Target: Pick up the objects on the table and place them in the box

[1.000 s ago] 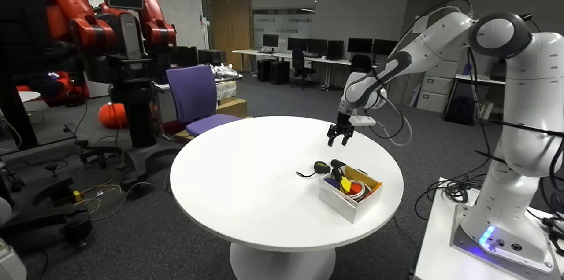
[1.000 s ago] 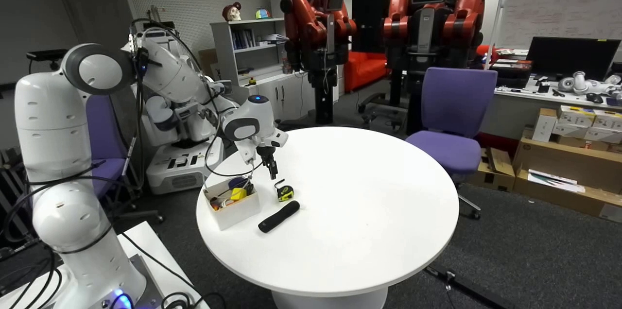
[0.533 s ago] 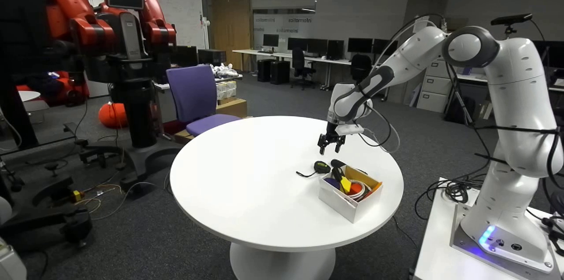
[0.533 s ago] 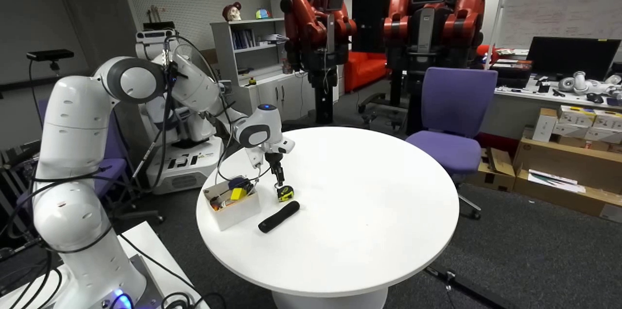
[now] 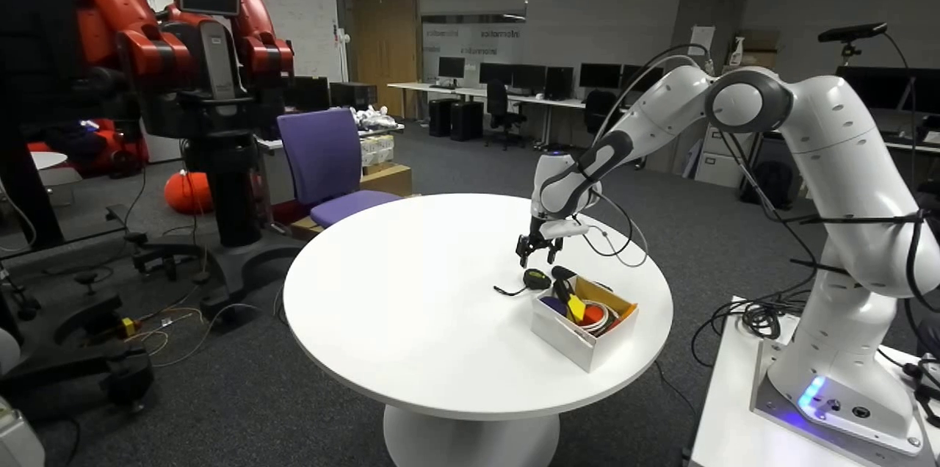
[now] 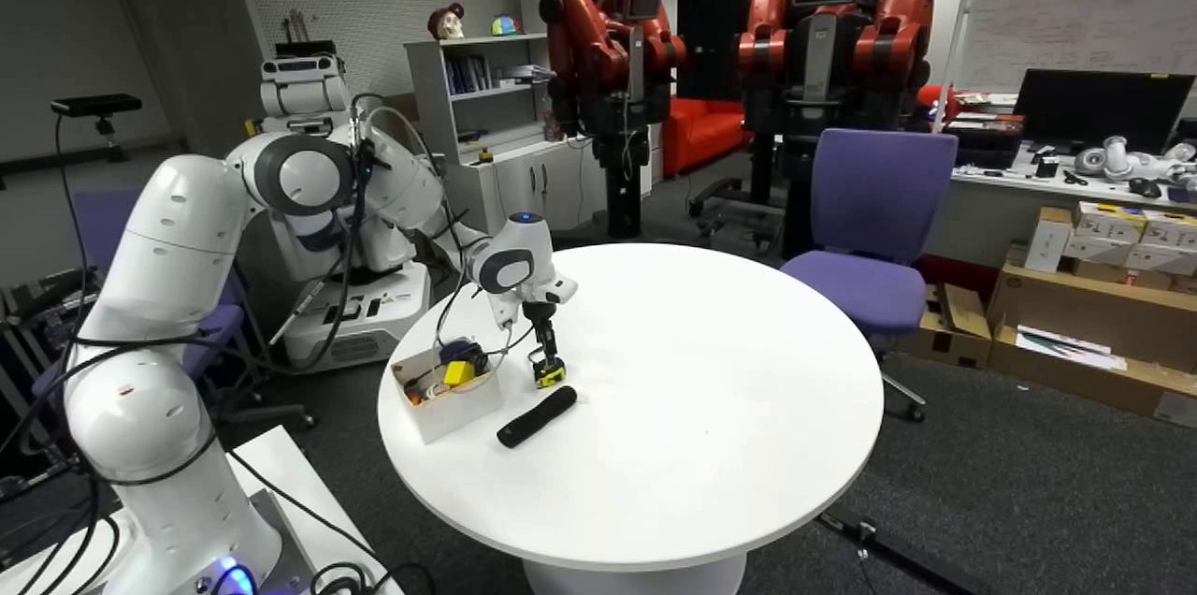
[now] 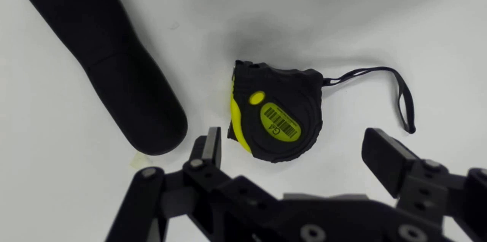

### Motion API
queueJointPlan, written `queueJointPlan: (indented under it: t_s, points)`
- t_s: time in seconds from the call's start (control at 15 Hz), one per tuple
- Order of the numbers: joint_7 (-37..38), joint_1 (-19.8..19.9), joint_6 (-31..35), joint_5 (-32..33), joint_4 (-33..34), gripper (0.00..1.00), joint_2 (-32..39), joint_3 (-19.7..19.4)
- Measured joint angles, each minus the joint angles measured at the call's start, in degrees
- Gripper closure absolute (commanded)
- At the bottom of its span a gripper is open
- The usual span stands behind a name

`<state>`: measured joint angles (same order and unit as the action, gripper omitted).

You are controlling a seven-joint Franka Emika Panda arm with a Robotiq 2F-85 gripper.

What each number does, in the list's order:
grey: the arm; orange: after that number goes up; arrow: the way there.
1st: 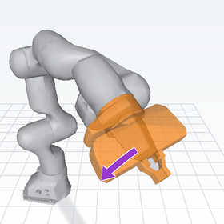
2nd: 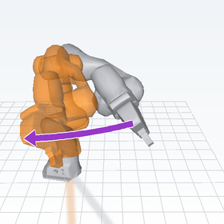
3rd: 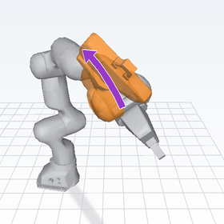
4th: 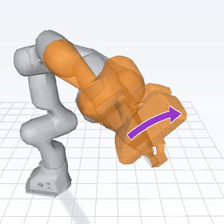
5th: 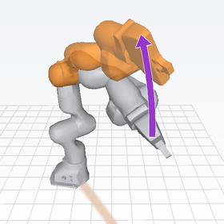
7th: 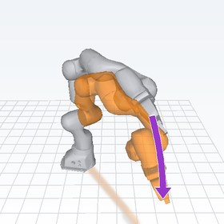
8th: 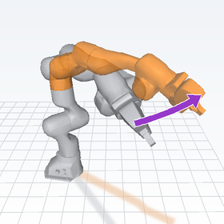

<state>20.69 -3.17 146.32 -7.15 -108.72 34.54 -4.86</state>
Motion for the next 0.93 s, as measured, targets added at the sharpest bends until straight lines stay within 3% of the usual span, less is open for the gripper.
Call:
queueJointPlan:
  t_s: [0.33, 0.93]
  points:
    - [2.47, -1.54, -0.17, 0.22, 4.35, 0.00, 5.10, -1.50]
    - [2.58, -2.12, -0.20, 0.23, 4.77, 0.01, 6.99, -2.26]
